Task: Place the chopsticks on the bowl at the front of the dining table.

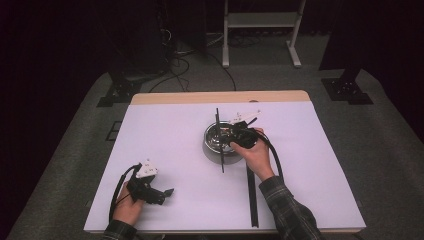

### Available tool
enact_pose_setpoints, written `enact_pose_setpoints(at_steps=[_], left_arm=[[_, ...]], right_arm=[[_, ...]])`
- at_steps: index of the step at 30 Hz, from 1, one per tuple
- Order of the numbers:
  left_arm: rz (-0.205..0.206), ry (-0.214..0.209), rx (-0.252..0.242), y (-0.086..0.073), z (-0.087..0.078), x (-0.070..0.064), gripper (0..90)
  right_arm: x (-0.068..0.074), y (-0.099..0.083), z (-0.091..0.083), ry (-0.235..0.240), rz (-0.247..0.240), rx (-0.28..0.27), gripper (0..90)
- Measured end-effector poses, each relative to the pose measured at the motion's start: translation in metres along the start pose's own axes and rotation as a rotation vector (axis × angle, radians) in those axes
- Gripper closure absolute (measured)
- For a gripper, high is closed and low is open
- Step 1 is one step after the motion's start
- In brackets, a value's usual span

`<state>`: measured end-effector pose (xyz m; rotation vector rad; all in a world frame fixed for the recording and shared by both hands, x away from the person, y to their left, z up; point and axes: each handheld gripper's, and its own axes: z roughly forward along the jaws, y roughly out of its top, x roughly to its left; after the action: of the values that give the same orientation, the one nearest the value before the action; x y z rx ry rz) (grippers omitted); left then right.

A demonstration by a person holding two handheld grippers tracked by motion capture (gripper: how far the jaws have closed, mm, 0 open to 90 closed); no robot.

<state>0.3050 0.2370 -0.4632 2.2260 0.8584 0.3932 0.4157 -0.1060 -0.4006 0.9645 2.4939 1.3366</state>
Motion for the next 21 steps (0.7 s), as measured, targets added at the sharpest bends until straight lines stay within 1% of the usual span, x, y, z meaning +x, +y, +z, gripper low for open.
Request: enact_pose_setpoints(at_steps=[6,8,10,16,21], left_arm=[[-0.006,-0.002,-0.002,0.000,0.000,0.000,0.0],[-0.005,0.000,-0.003,0.000,0.000,0.000,0.0],[-0.004,-0.001,-0.002,0.000,0.000,0.000,0.0],[-0.006,-0.001,-0.003,0.000,0.000,-0.001,0.0],[-0.008,-0.001,-0.004,0.000,0.000,-0.001,0.0]], right_arm=[[0.004,-0.012,-0.012,0.004,-0.005,0.000,89.5],[0.006,-0.016,-0.016,0.015,-0.008,0.003,89.5],[0.008,-0.020,-0.020,0.038,-0.005,-0.001,89.5],[0.017,-0.030,-0.028,0.049,-0.032,0.007,89.5],[0.029,-0.039,-0.035,0.074,-0.065,0.017,89.5]])
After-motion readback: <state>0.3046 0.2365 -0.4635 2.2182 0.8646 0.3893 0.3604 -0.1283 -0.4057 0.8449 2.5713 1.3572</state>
